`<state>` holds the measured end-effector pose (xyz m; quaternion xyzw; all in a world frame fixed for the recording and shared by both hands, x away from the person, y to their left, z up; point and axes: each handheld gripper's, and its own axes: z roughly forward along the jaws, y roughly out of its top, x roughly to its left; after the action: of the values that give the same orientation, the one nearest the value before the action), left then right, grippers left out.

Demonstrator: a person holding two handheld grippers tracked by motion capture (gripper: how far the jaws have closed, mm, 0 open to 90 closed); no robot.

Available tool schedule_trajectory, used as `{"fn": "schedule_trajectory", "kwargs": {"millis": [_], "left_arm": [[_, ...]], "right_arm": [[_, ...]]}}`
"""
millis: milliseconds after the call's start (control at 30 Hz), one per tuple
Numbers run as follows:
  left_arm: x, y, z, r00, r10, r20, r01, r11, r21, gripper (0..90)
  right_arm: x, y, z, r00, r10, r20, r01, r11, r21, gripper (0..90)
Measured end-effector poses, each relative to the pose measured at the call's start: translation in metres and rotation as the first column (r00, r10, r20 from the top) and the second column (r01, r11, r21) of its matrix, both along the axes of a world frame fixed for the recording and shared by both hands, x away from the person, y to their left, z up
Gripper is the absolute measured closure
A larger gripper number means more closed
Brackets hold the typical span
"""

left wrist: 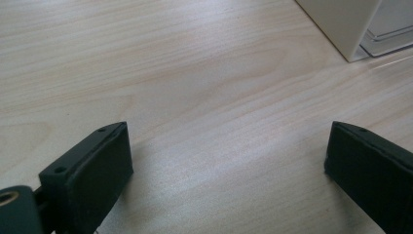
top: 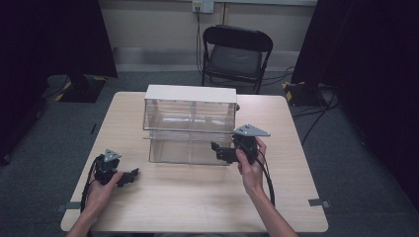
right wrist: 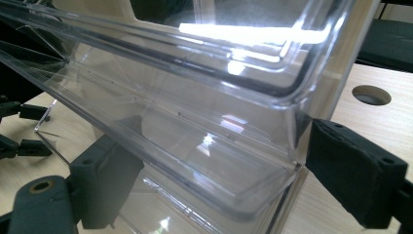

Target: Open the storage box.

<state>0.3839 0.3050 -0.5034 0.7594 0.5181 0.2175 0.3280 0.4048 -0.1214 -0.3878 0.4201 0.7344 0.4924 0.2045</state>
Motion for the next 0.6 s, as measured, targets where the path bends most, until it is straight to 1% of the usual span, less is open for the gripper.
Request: {"fn": "schedule_trajectory", "kwargs": {"millis": [300, 600], "left_arm": [[0.0000, 0.0000, 0.0000, 1.0000, 0.000, 0.000, 0.000, 1.0000, 0.000, 3.0], [0.0000, 0.0000, 0.0002, 1.0000, 0.001, -0.001, -0.001, 1.0000, 0.002, 3.0]], "right_arm": [[0.0008, 0.0007, 0.0027, 1.0000, -0.001, 0.000, 0.001, 1.000, 0.001, 12.4], [0.0014, 0.0013, 0.0059, 1.0000, 0.003, 0.005, -0.003, 1.000, -0.008, 11.0]]}}
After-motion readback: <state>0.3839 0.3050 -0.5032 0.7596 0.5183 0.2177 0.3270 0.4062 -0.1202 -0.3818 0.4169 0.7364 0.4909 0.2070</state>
